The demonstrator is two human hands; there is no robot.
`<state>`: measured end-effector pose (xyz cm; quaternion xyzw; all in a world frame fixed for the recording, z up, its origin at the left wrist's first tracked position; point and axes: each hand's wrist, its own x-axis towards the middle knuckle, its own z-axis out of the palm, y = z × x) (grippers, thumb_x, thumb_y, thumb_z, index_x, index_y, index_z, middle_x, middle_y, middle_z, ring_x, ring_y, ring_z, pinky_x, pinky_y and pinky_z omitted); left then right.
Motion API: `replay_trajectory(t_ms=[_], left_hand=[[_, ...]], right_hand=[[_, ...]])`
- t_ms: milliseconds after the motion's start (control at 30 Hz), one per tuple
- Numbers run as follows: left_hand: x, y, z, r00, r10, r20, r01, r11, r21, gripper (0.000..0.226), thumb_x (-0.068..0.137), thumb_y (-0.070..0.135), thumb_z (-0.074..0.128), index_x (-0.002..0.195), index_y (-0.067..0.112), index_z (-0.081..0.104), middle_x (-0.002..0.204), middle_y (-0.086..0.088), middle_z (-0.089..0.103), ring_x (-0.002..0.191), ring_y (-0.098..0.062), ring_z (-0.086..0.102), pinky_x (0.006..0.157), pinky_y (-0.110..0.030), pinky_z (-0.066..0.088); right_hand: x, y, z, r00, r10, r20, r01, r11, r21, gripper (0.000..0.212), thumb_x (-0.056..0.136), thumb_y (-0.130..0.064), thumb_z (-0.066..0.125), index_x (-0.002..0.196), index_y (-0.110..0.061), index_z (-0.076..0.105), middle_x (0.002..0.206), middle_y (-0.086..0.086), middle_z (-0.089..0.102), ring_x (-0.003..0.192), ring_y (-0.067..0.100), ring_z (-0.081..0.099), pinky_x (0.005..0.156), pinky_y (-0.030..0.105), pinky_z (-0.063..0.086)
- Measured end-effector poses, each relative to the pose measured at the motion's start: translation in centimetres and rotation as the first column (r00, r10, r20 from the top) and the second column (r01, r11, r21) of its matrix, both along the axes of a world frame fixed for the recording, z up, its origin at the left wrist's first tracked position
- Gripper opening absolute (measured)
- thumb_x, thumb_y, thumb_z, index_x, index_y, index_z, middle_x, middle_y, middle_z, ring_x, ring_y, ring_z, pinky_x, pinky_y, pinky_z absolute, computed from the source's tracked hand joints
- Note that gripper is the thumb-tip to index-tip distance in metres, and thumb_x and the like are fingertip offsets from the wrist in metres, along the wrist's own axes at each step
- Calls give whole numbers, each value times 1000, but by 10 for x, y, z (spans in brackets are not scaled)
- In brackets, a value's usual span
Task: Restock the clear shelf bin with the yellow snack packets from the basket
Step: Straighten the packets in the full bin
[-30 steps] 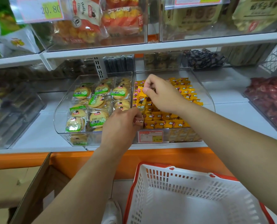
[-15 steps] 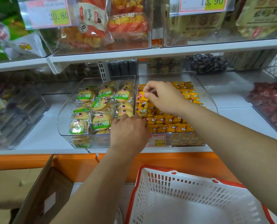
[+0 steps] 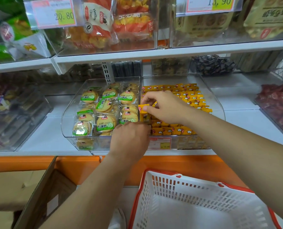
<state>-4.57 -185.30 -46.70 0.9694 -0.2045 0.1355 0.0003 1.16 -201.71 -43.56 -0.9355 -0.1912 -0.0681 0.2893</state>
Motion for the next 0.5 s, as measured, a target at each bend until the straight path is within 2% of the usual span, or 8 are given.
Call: replay_trajectory(t_ms=[133, 267, 400, 500], left_hand=[[5, 2, -1, 1000, 1, -27, -4, 997, -83, 21, 103, 32, 53, 116, 35, 69, 101, 7, 74, 89, -20, 69, 70, -31, 56], [14, -2, 0, 1000, 16, 13, -14, 989, -149, 23, 97, 31, 65, 119, 36, 70, 98, 0, 72, 90, -25, 65, 69, -34, 54], [21, -7, -2, 999, 0, 32, 4, 995, -103, 17, 96, 28, 66, 111, 32, 73, 110, 9, 72, 102, -22, 54, 74, -33, 48], [21, -6, -1, 1000, 8, 20, -5, 990, -141, 10, 96, 30, 68, 102, 31, 76, 104, 9, 74, 100, -19, 53, 78, -34, 47]], right_hand=[[7, 0, 4, 992, -125, 16, 123, 989, 76, 17, 99, -32, 55, 106, -25, 69, 90, -5, 71, 77, 3, 62, 71, 30, 50], [11, -3, 7, 984, -174, 37, 169, 981, 96, 13, 98, -35, 55, 99, -30, 68, 81, -10, 70, 68, 1, 60, 66, 27, 47], [9, -6, 6, 986, -164, 17, 161, 981, 103, 17, 99, -35, 55, 107, -29, 68, 92, -6, 72, 87, 11, 67, 81, 35, 54], [6, -7, 4, 986, -166, -15, 166, 976, 140, 20, 99, -35, 55, 111, -28, 69, 99, -4, 71, 91, 13, 68, 84, 42, 57]])
